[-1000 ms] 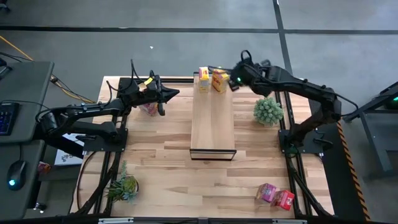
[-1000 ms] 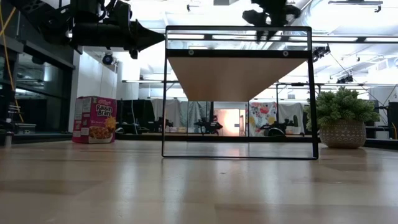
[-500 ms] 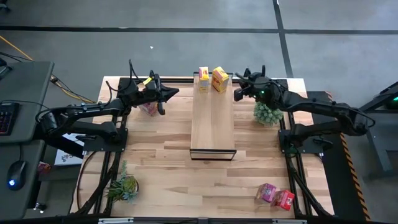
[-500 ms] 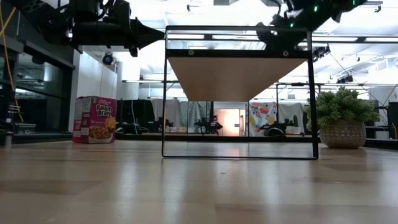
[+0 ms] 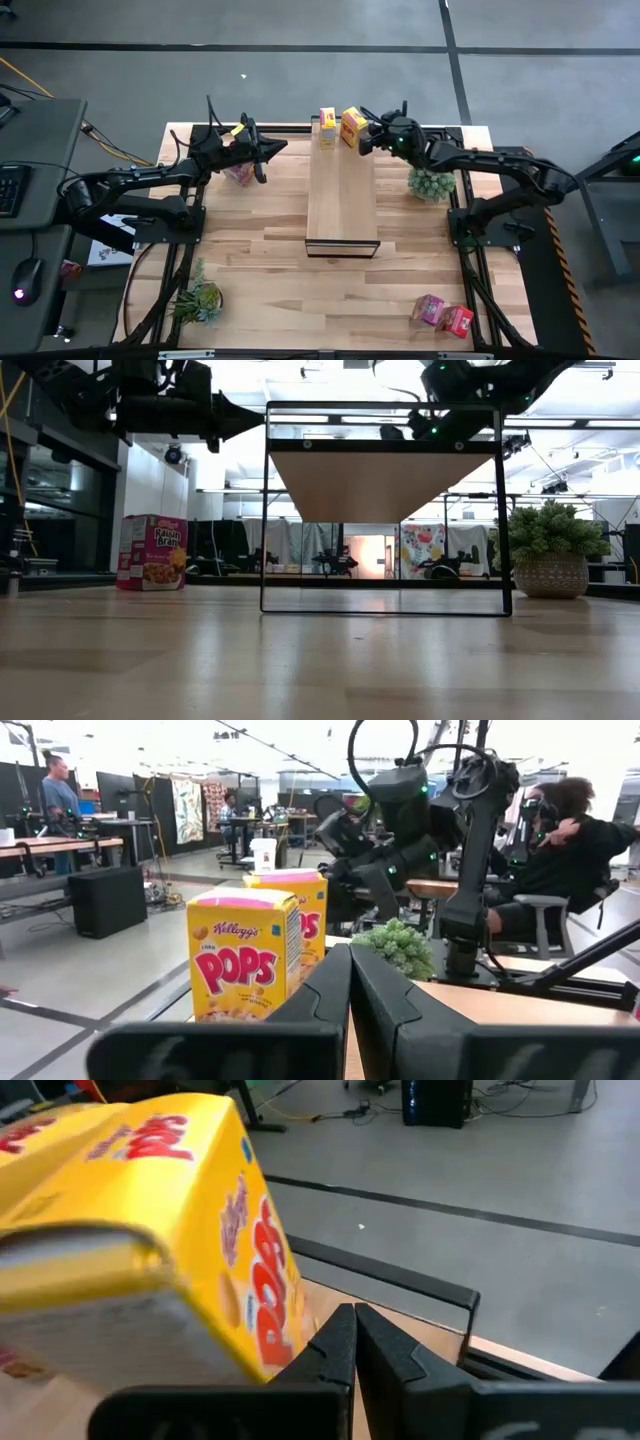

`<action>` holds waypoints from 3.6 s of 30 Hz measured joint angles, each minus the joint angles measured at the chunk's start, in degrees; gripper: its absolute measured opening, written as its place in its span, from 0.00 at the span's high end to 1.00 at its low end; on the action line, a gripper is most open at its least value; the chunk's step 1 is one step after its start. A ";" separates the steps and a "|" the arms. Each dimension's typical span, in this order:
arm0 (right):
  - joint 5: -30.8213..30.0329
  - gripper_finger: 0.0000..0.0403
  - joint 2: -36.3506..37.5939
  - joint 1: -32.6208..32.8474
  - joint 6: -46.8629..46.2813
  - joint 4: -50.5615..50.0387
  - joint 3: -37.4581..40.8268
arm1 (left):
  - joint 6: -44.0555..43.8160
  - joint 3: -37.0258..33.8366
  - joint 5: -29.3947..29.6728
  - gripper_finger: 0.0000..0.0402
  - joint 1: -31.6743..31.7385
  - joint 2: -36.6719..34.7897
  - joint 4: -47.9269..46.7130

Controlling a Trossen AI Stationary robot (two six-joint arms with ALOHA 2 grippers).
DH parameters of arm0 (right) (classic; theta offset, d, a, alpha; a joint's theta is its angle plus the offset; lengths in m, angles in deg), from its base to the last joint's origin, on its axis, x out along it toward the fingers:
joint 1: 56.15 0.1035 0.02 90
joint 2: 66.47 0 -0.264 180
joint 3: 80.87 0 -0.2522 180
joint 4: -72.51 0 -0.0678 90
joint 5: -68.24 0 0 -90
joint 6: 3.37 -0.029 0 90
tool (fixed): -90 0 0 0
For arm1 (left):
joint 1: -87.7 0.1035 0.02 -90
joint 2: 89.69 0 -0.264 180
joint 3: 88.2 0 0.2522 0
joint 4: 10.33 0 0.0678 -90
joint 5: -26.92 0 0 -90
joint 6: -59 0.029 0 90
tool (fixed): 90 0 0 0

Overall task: Stack cereal on shelf
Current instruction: Put the yellow cereal box on the shelf

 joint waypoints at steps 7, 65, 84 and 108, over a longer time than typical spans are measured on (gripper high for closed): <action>0.45 1.00 -0.70 0.82 -1.20 -1.98 -1.16 | 0.00 0.00 0.00 1.00 0.00 0.00 -1.58; 2.91 1.00 -0.72 4.26 -11.14 -6.70 -1.16 | -0.48 0.00 -0.02 1.00 0.00 0.00 -0.94; 2.56 1.00 -0.72 4.15 -15.74 -2.58 -1.18 | -0.50 0.00 -0.04 1.00 0.00 0.00 -0.57; 10.99 1.00 -4.89 -1.40 -15.18 1.93 -1.18 | -0.48 0.00 -0.04 1.00 0.00 0.00 -0.22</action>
